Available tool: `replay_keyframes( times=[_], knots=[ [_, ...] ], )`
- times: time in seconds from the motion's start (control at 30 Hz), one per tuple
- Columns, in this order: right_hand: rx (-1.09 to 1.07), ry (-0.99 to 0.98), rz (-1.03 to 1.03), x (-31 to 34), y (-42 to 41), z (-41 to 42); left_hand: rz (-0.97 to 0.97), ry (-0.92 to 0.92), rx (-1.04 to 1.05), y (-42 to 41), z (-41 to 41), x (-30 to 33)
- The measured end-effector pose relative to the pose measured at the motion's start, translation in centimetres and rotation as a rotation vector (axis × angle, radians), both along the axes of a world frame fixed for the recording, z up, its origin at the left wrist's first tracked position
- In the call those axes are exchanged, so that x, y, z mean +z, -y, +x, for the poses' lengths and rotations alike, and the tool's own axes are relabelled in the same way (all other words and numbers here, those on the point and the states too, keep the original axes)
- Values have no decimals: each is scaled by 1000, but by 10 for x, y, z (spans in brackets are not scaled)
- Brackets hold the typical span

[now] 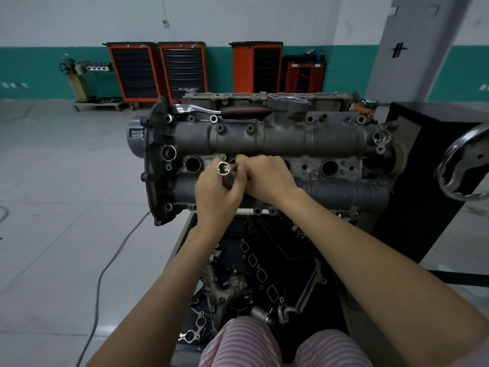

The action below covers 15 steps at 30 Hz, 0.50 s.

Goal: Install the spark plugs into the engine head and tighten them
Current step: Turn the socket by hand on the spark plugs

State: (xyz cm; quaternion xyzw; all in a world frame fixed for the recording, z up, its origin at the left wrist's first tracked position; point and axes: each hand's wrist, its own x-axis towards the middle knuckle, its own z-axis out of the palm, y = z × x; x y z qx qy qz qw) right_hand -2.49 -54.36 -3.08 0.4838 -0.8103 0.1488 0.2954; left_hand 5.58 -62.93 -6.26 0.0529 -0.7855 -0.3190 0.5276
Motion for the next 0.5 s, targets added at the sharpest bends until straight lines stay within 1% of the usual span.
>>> replay_keyframes(
  times=[0.17, 0.37, 0.5],
  knots=[
    [4, 1, -143, 0, -2, 4, 26, -12, 42, 1, -3, 2],
    [-16, -19, -84, -2, -1, 1, -60, -24, 38, -1, 0, 3],
    [6, 9, -16, -2, 2, 0, 9, -24, -8, -2, 1, 0]
  ],
)
